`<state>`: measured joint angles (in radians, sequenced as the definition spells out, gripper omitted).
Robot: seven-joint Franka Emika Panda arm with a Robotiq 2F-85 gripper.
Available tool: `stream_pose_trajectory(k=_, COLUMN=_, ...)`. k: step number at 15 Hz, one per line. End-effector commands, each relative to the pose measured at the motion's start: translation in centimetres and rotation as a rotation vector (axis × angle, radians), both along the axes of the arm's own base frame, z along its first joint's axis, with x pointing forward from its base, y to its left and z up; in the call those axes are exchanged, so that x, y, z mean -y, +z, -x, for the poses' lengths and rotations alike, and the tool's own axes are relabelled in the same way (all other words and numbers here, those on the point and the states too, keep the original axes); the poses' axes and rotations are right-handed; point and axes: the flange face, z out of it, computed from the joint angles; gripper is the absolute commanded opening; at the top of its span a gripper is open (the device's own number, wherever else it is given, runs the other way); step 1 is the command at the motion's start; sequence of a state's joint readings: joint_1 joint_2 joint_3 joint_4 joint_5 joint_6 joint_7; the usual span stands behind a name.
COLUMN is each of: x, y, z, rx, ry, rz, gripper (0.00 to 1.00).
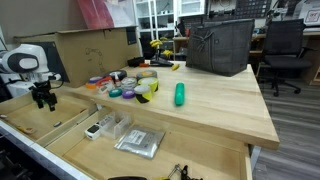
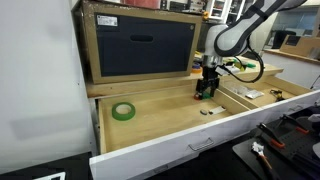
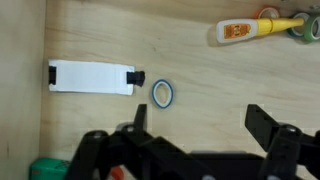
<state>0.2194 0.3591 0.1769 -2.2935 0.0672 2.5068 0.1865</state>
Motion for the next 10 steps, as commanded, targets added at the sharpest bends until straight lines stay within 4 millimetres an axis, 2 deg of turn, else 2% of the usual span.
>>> stream_pose_trajectory(k=1, x=0.4, y=0.0, z=-1.4, rx=0.014, ry=-0.020, rz=0.036, gripper=1.00)
stream_pose_trajectory(k=4, x=0.6, y=-0.7, z=-1.7, rx=0.015, ry=-0.040, rz=0.038, gripper=1.00)
stream_pose_trajectory(k=10, x=-0.6, y=-2.5, z=-1.2, rx=0.024, ry=-0.077, rz=0.066, gripper=1.00)
